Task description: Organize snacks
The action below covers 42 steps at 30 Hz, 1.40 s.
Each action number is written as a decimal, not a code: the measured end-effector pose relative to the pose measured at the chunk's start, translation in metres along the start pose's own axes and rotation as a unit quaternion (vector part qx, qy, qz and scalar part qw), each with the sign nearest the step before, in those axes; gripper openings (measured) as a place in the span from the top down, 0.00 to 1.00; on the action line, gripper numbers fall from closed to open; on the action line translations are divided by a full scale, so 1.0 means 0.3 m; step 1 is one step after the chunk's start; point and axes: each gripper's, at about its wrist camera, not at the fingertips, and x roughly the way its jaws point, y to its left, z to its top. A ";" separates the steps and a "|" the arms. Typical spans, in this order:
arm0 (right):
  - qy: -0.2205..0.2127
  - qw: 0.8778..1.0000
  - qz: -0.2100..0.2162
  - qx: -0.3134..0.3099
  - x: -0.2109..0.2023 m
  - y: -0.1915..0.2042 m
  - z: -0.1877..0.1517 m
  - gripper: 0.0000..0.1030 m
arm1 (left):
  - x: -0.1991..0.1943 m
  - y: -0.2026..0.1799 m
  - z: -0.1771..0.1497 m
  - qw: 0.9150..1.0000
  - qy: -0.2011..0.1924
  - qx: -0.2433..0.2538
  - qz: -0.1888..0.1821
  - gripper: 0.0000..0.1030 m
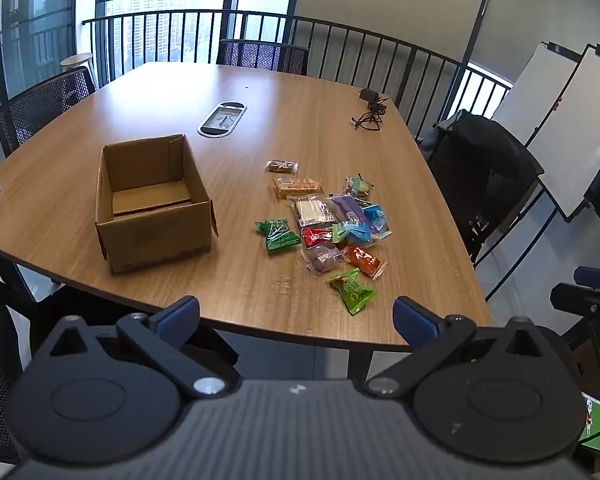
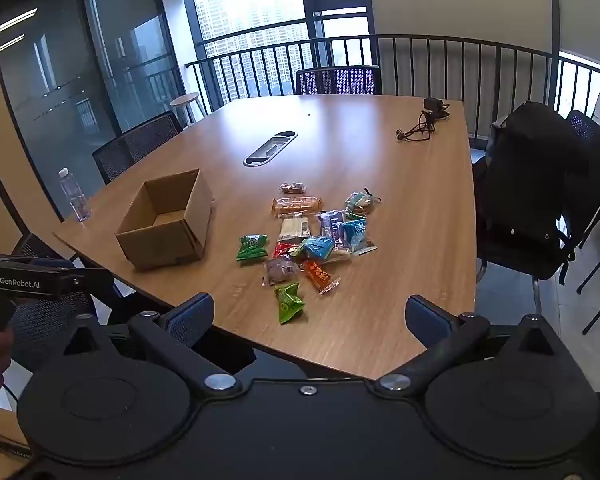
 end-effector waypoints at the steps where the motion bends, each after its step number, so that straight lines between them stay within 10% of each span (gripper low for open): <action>1: 0.001 1.000 0.000 -0.001 0.000 0.001 0.000 0.00 | 0.002 -0.003 0.003 1.000 0.003 0.000 0.005 0.00; 42: 0.005 1.000 0.015 -0.013 0.011 0.024 0.004 0.00 | 0.012 0.001 0.003 1.000 0.010 -0.005 -0.002 0.00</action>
